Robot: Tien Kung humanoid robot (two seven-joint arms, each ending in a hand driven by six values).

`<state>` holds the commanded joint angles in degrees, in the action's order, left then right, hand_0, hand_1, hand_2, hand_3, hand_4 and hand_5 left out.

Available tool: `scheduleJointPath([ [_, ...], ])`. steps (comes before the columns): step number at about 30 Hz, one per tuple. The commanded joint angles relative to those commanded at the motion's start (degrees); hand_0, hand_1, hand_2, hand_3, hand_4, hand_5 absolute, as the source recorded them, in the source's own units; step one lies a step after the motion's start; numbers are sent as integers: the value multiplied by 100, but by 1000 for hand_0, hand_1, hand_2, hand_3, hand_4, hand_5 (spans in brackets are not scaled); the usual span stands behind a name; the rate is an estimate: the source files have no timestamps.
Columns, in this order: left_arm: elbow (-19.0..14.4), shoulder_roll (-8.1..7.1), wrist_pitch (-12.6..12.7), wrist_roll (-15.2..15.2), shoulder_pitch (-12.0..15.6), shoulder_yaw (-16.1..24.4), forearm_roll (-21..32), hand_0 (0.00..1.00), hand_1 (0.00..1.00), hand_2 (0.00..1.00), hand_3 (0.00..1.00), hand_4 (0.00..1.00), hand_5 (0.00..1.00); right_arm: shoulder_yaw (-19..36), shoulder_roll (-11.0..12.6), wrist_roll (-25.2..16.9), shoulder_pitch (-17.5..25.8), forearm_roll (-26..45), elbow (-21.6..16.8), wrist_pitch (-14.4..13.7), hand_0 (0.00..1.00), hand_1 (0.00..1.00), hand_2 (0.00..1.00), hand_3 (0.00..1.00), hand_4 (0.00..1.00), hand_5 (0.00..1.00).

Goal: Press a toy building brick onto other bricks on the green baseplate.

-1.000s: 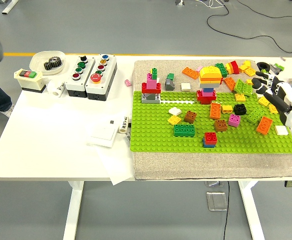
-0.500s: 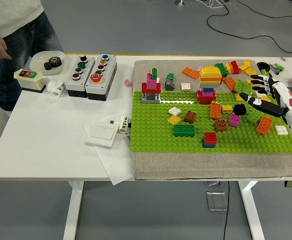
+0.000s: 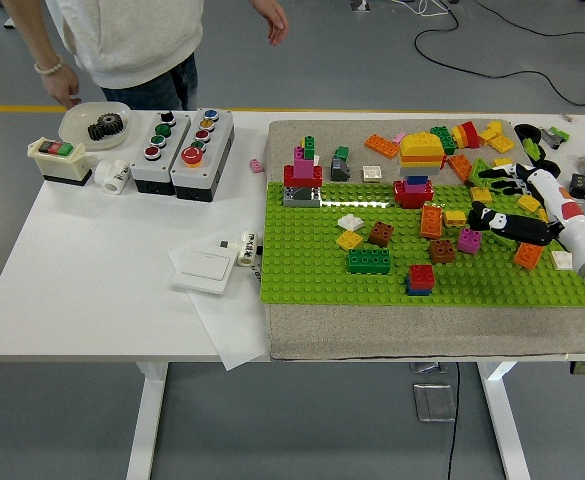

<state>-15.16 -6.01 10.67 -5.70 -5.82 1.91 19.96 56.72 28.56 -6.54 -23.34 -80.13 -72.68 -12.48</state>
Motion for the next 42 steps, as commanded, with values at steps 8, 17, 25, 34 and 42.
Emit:
scheduleJointPath([
  [8, 0, -6, 6, -7, 21, 20, -37, 568, 636, 802, 808, 856, 813, -150, 8, 54, 23, -575, -283, 115, 693, 664, 717, 615, 707, 255],
  [17, -3, -9, 13, -39, 56, 80, -134, 567, 636, 800, 808, 855, 813, -327, 19, 167, 63, -1114, -521, 299, 640, 603, 629, 578, 715, 221],
  [25, -6, -19, 11, -37, 48, 76, -160, 567, 636, 801, 807, 854, 810, -499, 55, 157, 59, -1117, -740, 279, 641, 611, 642, 575, 748, 236],
  [34, -6, -17, 5, -19, 20, 37, -117, 566, 635, 799, 806, 852, 809, -1034, -35, 509, -154, -1730, -1029, -50, 653, 621, 659, 590, 836, 248],
  [42, -6, -18, 5, -25, 11, 37, -115, 562, 633, 797, 806, 852, 808, -1586, -285, 991, -525, -2202, -1068, -267, 643, 605, 642, 585, 838, 249],
])
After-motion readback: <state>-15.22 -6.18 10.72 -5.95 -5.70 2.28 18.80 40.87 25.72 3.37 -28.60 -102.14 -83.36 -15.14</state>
